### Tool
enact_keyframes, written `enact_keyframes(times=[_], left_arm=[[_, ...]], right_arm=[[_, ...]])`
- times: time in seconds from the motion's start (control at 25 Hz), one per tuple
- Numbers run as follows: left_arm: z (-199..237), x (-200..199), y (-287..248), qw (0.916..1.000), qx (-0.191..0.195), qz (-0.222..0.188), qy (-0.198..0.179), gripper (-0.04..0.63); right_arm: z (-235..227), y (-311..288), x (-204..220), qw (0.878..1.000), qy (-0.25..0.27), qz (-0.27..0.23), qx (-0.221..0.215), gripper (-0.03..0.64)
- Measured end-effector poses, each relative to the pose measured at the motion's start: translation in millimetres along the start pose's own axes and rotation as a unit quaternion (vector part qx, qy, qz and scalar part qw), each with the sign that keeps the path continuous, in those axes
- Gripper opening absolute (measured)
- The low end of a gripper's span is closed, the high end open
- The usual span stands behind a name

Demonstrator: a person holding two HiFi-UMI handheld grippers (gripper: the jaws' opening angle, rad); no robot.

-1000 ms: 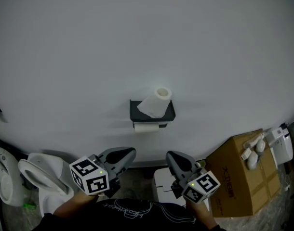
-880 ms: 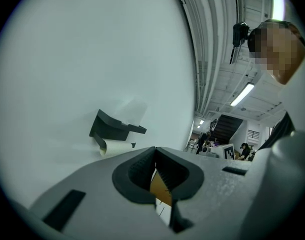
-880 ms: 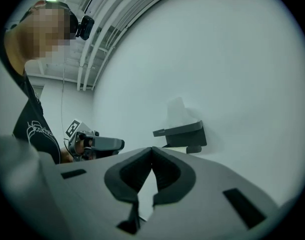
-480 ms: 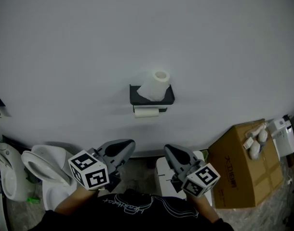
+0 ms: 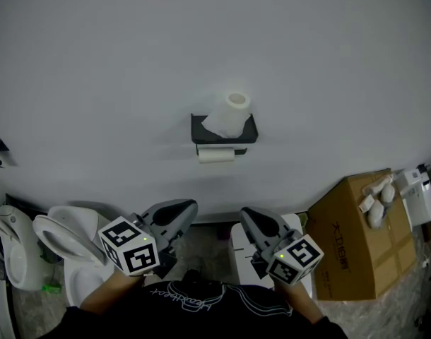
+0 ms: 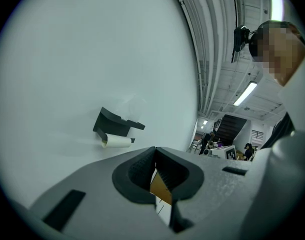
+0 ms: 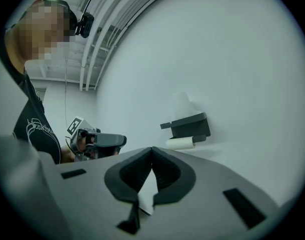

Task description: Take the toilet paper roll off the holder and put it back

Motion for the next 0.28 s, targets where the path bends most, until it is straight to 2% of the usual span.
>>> enact_keyframes(times=[0.28], left_arm=[[0.4,2.1,-2.9,1.0000,0.003,0.003,0.000,0.005]], right_arm=[[-3.4,2.3,1.6,1.000,-0.001,0.003,0.005,0.005]])
Point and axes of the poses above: the fingertips, and each gripper's own axes: y backward along the fingers, z to its left, x out of its underside, the point moved 4 cm from there along y, backward along the fingers, and after that the axes turned 1 degree about -z, right-handed, at the moved point
